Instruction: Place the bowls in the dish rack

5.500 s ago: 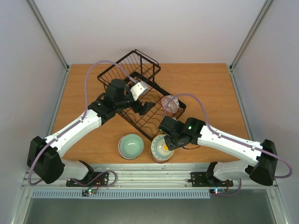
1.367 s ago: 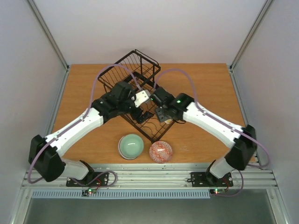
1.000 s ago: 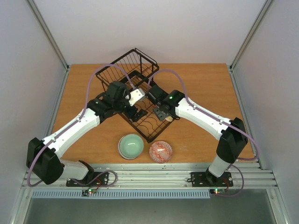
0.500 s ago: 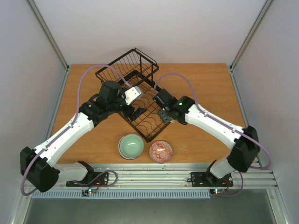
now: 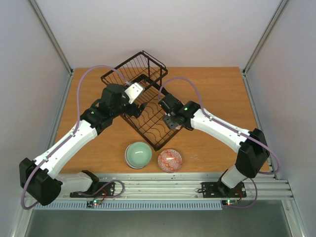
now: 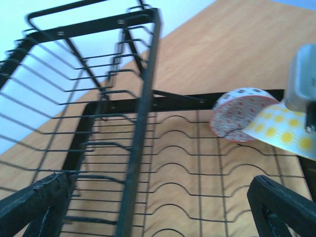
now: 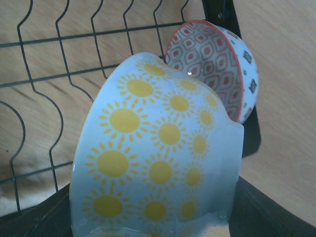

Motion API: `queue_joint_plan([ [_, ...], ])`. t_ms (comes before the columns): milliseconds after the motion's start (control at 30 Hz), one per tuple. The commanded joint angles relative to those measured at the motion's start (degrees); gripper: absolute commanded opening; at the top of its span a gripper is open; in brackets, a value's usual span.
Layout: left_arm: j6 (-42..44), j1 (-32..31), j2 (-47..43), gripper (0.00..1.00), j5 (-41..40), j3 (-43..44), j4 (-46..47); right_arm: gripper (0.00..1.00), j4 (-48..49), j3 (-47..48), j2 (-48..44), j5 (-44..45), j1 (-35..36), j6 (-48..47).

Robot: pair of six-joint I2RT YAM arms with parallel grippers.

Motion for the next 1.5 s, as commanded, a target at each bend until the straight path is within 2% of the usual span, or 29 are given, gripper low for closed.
queue_joint_plan([
  [0,-1.4,1.1,-1.3,0.99,-8.5,-0.9,5.8,0.01,2.4,3.2,3.0,-0.4,-1.0,-1.7],
  [500,-1.1,1.7,-0.8,0.99,-7.8,-1.9,7.0,0.01,4.3,6.7,13.9,1.5,-1.5,-4.6],
  [833,-1.0,1.7,-0.3,0.99,-7.3,-2.3,7.3,0.03,3.2,6.5,15.6,1.4,-1.6,-4.5],
  [900,-0.9,1.8,-0.3,0.99,-7.1,-2.3,7.3,0.13,2.4,6.7,15.4,1.2,-1.7,-4.0],
  [967,-0.9,1.8,-0.2,0.99,-6.9,-2.3,7.3,0.43,2.0,6.6,15.0,1.6,-1.8,-3.6],
  [1000,-1.0,1.8,-0.2,0.99,-6.9,-2.3,7.3,0.53,2.0,6.5,14.9,2.2,-1.7,-3.4],
  [1067,-1.1,1.8,-0.2,0.99,-6.6,-2.3,7.3,0.68,1.9,6.3,14.6,3.6,-1.8,-2.9],
  [1133,-1.1,1.8,-0.2,0.99,-6.3,-2.3,7.3,0.8,1.7,6.3,14.5,5.3,-1.8,-2.5],
  [1333,-1.1,1.8,-0.2,0.99,-6.0,-2.3,7.0,0.93,0.9,5.9,13.6,9.3,-1.7,-0.8],
  [1467,-1.1,1.8,0.0,0.99,-5.6,-2.4,7.1,0.96,0.8,5.2,12.4,11.5,-1.7,0.3],
])
